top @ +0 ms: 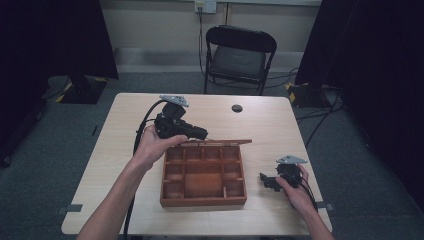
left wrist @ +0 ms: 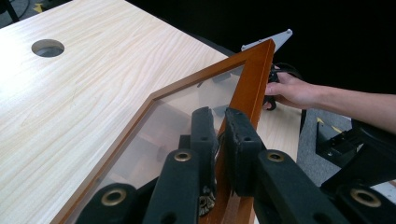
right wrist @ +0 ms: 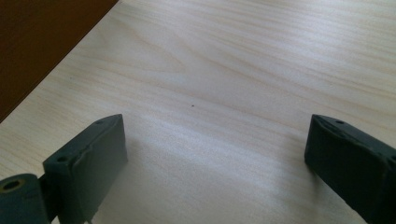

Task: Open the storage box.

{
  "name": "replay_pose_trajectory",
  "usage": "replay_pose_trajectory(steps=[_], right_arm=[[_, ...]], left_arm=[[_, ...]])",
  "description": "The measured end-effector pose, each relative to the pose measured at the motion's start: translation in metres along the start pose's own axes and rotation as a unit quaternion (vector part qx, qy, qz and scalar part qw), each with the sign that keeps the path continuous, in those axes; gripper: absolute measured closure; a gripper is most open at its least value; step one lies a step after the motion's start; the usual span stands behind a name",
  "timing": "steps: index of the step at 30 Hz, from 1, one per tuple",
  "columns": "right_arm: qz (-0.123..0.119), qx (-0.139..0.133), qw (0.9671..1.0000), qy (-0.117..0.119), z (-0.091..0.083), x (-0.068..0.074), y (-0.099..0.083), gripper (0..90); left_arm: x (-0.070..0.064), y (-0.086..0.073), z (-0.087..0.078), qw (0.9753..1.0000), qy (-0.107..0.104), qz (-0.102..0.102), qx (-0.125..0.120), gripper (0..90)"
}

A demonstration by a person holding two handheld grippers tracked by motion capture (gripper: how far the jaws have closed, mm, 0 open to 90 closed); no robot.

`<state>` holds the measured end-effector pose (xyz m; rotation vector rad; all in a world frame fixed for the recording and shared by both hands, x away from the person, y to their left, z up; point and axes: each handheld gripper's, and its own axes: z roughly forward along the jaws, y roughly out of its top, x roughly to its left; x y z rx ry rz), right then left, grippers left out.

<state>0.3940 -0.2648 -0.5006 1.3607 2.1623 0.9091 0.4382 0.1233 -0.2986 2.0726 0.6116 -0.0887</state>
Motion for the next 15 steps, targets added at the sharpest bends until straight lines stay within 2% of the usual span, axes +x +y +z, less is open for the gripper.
replay_pose_trajectory(steps=[15], right_arm=[[0.000,0.000,1.0000,0.000,0.0000,-0.0001,0.0000,4.9]], left_arm=[[-0.0002,0.0001,0.0000,1.0000,0.000,0.000,0.000,82.6]])
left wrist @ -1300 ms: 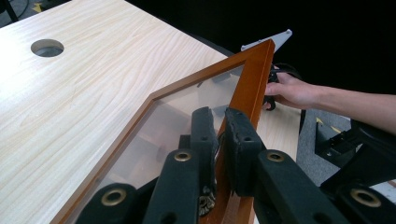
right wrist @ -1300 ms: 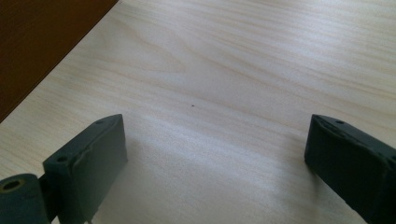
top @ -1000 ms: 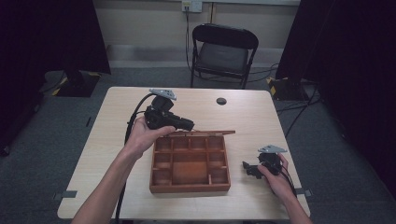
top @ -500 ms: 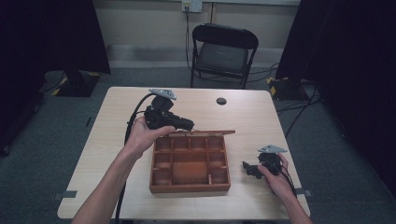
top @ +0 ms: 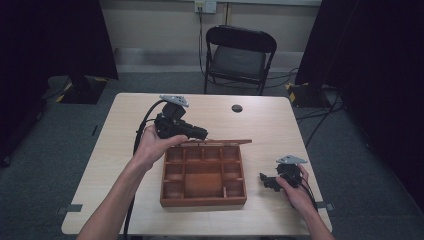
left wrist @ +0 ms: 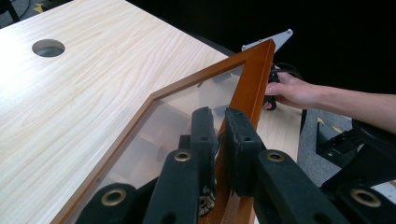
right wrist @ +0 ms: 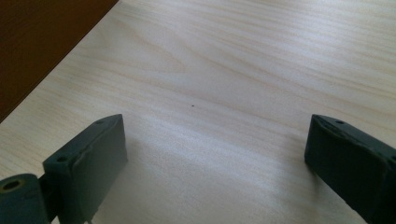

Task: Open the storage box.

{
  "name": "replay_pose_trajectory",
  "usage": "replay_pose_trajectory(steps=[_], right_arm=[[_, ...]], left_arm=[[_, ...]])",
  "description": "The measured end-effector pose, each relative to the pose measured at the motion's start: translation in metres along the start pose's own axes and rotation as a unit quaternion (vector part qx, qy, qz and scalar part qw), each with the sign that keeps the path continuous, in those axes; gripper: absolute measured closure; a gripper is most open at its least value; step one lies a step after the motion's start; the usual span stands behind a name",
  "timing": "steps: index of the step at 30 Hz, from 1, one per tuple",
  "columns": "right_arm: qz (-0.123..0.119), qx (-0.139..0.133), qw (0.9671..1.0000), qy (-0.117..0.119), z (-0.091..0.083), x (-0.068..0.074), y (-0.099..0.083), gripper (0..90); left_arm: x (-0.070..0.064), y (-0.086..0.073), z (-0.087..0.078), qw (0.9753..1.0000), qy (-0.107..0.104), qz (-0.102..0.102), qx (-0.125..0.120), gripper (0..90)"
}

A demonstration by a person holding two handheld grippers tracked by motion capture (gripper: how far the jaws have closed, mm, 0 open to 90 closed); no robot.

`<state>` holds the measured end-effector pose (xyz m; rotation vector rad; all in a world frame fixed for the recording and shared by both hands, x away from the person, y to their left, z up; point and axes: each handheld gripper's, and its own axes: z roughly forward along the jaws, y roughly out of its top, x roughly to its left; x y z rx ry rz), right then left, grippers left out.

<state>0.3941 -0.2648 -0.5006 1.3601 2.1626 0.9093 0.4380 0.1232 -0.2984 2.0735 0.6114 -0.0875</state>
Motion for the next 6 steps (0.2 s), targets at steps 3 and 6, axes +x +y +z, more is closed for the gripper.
replay_pose_trajectory(steps=[3,6], right_arm=[[-0.001,0.000,1.0000,0.000,0.0001,-0.0002,0.0001,4.9],[-0.001,0.001,1.0000,0.000,0.0002,-0.0004,0.0002,4.7]], left_arm=[[0.0000,0.0000,0.0005,1.0000,-0.001,-0.001,-0.002,82.6],[0.0003,0.0002,0.0000,1.0000,0.001,-0.001,0.000,82.6]])
